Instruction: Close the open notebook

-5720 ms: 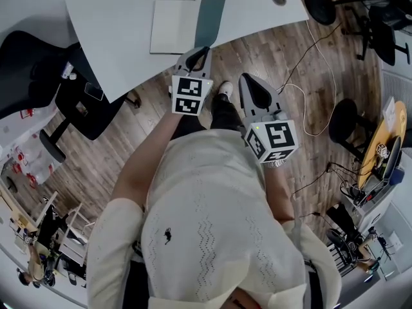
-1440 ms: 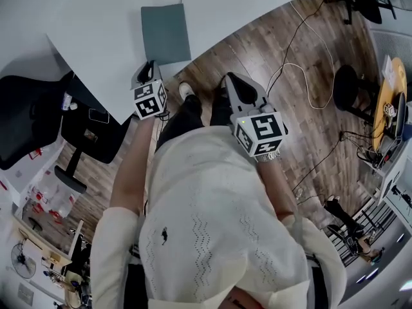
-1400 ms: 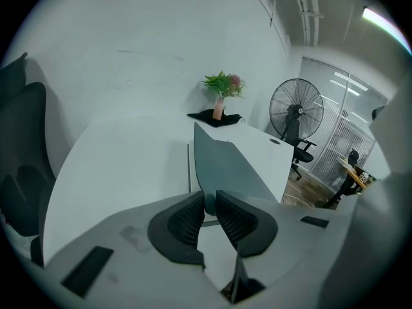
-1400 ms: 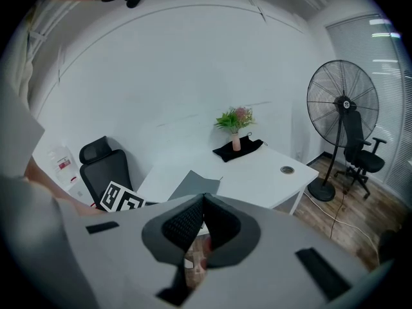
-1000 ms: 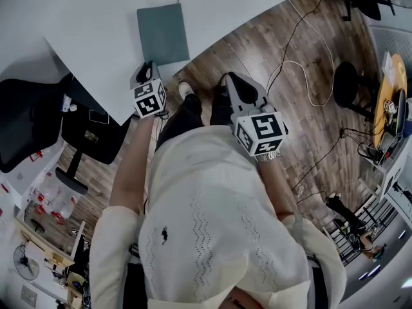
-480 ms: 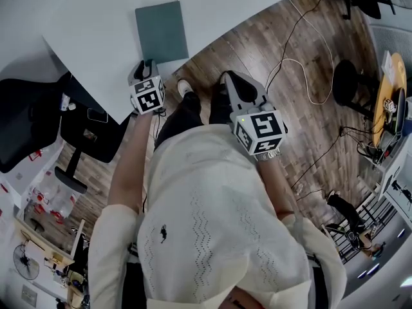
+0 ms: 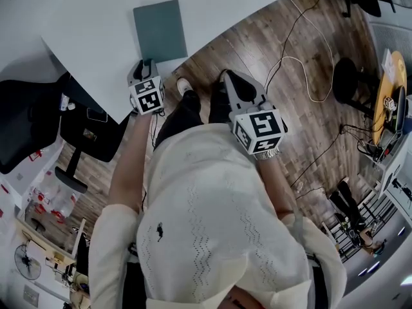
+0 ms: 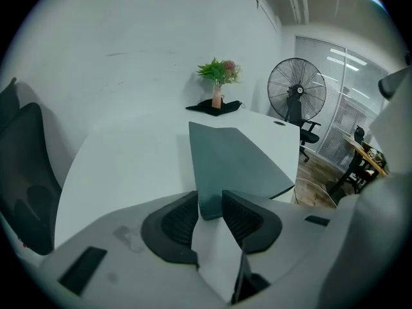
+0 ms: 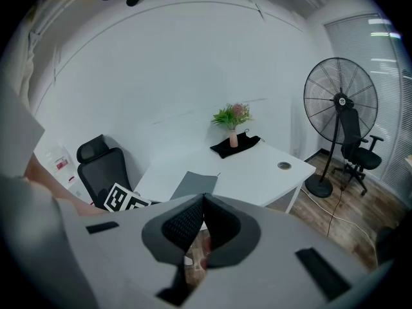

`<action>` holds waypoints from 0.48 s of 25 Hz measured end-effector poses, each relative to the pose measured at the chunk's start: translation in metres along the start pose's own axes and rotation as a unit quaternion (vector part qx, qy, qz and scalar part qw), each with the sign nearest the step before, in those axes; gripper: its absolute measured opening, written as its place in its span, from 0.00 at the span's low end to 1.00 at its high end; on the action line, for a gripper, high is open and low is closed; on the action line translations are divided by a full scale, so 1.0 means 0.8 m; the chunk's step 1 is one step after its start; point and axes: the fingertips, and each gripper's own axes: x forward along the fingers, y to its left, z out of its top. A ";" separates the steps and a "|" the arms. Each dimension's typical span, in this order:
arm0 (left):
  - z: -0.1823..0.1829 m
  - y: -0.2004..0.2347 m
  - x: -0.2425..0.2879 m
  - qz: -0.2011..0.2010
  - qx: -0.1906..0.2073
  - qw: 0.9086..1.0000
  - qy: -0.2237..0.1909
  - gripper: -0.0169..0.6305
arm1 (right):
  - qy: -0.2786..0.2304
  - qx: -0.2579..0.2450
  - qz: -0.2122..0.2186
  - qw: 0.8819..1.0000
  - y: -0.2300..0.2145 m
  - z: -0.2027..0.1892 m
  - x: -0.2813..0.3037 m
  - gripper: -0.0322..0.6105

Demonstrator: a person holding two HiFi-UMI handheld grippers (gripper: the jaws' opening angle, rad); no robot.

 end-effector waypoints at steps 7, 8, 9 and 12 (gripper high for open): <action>0.007 -0.005 -0.011 -0.026 -0.021 0.999 -0.011 0.32 | -0.003 -0.001 0.004 1.000 0.000 0.002 0.001 0.05; 0.009 -0.007 -0.014 -0.029 -0.020 0.999 -0.014 0.32 | -0.003 -0.002 0.005 1.000 0.000 0.003 0.002 0.05; 0.011 -0.010 -0.016 -0.031 -0.019 0.999 -0.017 0.32 | -0.004 -0.004 0.006 1.000 0.001 0.003 0.002 0.05; 0.017 -0.019 -0.027 -0.035 -0.014 0.999 -0.028 0.32 | -0.006 -0.008 0.010 1.000 0.003 0.004 0.001 0.05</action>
